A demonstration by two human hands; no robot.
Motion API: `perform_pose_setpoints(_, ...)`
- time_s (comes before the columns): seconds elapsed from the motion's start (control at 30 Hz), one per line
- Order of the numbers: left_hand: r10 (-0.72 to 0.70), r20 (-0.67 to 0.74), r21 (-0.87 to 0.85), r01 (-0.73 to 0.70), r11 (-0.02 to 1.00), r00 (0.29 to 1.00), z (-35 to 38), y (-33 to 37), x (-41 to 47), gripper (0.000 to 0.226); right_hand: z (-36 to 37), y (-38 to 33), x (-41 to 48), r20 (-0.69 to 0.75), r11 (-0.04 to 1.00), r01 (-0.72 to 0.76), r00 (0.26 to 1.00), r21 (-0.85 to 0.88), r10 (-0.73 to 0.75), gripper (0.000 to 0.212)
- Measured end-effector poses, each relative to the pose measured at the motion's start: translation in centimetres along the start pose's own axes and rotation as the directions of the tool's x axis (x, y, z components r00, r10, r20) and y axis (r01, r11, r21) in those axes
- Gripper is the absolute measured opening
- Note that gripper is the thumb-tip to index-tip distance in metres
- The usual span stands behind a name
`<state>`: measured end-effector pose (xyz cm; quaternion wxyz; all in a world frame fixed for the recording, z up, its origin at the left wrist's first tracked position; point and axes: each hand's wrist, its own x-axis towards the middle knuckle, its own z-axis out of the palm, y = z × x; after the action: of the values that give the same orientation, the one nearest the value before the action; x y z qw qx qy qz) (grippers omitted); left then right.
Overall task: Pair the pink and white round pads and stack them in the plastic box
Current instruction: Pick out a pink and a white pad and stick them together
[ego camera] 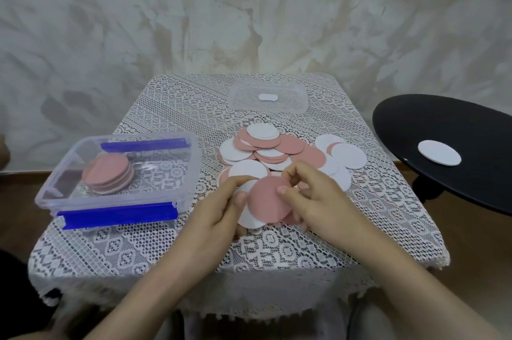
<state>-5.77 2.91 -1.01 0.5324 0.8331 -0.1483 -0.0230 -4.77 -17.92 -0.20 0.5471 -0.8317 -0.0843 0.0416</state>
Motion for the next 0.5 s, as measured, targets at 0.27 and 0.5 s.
perform_pose_setpoints(0.27,0.087,-0.009,0.208,-0.084,0.975,0.996,-1.0,-1.0,-1.2,0.030,1.8,0.0,-0.4,0.012,0.935,0.169,0.985,-0.313,-0.174,0.007)
perform_pose_setpoints(0.5,0.124,-0.007,0.353,-0.113,0.929,0.992,-1.2,-1.6,-1.4,0.028,2.0,-0.1,-0.7,0.070,0.868,0.231,0.972,-0.440,-0.223,0.012)
